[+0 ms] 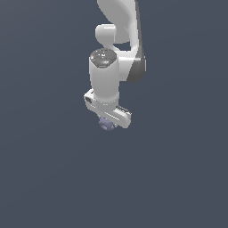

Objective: Pick up the object and move it to a goal position.

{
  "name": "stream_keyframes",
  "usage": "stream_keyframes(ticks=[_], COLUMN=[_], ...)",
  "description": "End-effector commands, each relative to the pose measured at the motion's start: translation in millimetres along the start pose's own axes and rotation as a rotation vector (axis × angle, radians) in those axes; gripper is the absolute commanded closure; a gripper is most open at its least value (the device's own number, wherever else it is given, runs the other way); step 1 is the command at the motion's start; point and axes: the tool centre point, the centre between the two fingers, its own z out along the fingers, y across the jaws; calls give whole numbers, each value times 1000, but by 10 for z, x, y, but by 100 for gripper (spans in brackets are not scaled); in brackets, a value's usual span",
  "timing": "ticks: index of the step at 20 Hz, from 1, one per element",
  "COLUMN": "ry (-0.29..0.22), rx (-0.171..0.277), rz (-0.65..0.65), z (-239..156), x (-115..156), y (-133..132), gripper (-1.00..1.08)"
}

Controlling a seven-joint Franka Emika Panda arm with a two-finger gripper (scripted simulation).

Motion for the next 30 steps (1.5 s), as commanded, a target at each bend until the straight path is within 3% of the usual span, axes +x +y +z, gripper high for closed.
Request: stream_keyframes(ticks=[1,19,30], ry=[0,0,1], rx=[1,0,-1], rz=[0,1,0], z=[-277,-2258,-2878], x=[-25,-148,-153], y=[131,1016,1271], gripper=[108,108,108])
